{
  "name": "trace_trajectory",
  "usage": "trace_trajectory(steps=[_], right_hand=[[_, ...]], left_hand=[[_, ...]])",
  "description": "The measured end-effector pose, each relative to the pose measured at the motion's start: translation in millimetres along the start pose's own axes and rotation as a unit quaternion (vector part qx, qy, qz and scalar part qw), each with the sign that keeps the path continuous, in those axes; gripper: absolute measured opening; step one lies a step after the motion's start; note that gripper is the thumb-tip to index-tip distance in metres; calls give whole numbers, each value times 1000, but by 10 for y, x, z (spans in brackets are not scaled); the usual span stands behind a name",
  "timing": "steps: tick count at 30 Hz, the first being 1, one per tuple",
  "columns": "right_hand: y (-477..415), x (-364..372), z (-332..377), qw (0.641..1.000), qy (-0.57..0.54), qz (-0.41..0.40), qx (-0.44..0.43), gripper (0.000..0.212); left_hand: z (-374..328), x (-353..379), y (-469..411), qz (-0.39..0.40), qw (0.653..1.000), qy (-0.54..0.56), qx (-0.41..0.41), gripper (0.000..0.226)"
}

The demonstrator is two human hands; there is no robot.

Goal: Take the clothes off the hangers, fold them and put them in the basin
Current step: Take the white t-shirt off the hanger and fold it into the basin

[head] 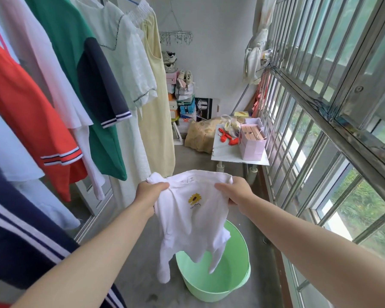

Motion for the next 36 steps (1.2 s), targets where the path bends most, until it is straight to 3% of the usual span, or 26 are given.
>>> trace_trajectory(steps=[3, 5, 6, 10, 15, 18, 21, 23, 24, 27, 29, 31, 36], right_hand=[[64, 111, 56, 999, -30, 14, -8, 14], [128, 211, 136, 999, -26, 35, -29, 2], [158, 253, 186, 998, -15, 41, -45, 6], [224, 372, 311, 994, 25, 45, -93, 11], [261, 437, 325, 994, -12, 59, -94, 17], [262, 434, 323, 994, -18, 59, -91, 13], [250, 437, 303, 995, -25, 58, -77, 25], [228, 464, 268, 995, -50, 67, -58, 18], [228, 479, 257, 994, -67, 74, -47, 14], [215, 492, 237, 989, -119, 89, -15, 26], [231, 463, 268, 985, -143, 97, -13, 22], [228, 449, 281, 982, -153, 107, -13, 15], [259, 485, 341, 980, -154, 125, -11, 10]], left_hand=[[9, 141, 66, 8, 1000, 21, 14, 17], [31, 221, 107, 13, 1000, 17, 18, 37], [43, 258, 113, 16, 1000, 7, 22, 43], [-12, 406, 245, 35, 993, -65, 88, 22], [-43, 547, 357, 72, 974, -153, 152, 35], [-35, 597, 384, 118, 973, -138, 146, 42], [-2, 627, 376, 171, 967, -146, 123, 39], [10, 639, 382, 188, 962, -160, 118, 43], [-6, 655, 401, 193, 958, -166, 129, 37], [-58, 703, 476, 219, 949, -167, 156, 22], [-43, 760, 551, 273, 943, -135, 137, 11], [-17, 792, 609, 305, 935, -128, 124, 20], [-37, 778, 536, 224, 921, -255, 194, 26]])
Point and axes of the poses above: each hand's wrist, its own y-axis away from the middle knuckle, its own x-axis out of the palm, z = x × y, the point moved 8 cm from there along -y, towards the middle knuckle, and after that the axes turned 13 degrees about y, right-handed, at the moved point
